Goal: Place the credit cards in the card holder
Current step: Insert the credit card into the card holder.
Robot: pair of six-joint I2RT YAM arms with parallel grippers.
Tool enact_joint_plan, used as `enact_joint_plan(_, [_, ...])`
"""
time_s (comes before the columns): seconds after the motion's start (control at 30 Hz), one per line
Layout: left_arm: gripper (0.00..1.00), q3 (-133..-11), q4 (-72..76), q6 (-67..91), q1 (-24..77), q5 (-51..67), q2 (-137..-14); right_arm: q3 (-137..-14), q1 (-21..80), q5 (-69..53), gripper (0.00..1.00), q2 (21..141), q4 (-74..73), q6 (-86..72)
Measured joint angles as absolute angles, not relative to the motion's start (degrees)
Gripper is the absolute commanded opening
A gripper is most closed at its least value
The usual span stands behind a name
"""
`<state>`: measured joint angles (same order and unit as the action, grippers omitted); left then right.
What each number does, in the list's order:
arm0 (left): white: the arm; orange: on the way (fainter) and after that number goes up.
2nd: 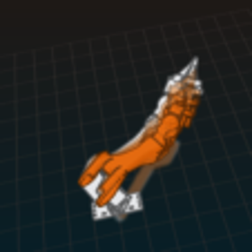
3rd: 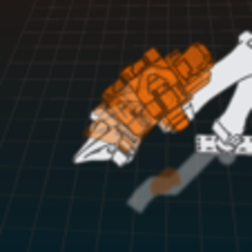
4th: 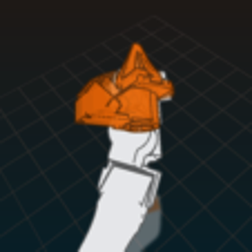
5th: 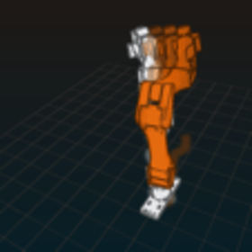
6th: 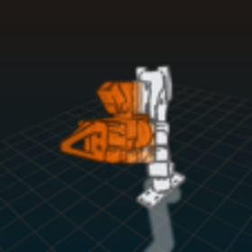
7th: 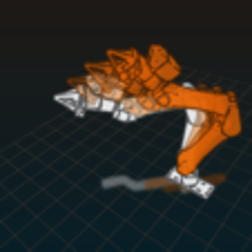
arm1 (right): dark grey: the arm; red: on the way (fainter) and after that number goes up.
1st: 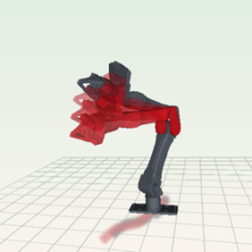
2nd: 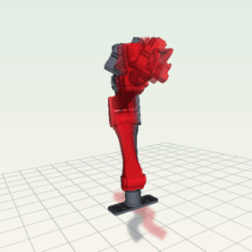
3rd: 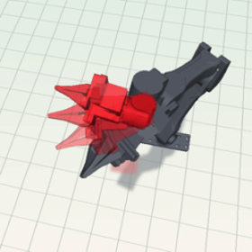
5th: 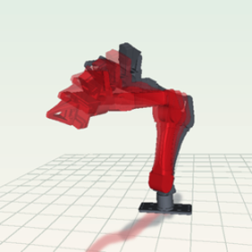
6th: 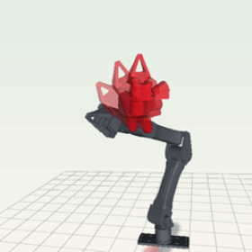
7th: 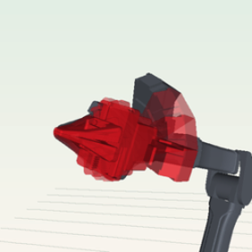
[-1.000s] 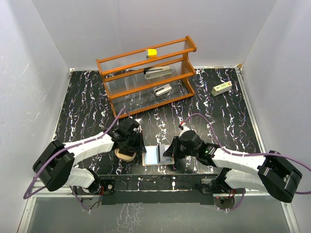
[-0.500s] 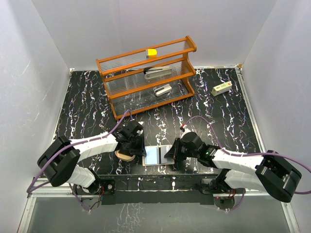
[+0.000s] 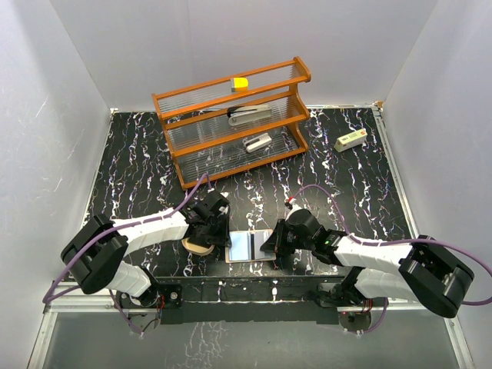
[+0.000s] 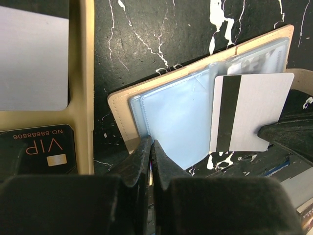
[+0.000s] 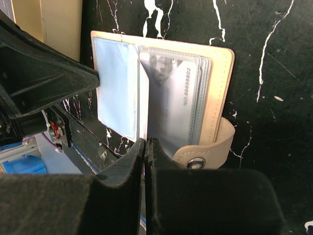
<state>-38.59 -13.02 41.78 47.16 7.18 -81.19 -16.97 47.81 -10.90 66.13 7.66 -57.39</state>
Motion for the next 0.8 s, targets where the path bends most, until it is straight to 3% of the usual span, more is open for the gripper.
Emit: enact_joint_plan(0.8, [0.00, -39.72, -15.64, 41.50, 47.27, 4.95, -82.11, -16.97, 47.48, -11.60, 0.00, 67.24, 8.05, -57.30])
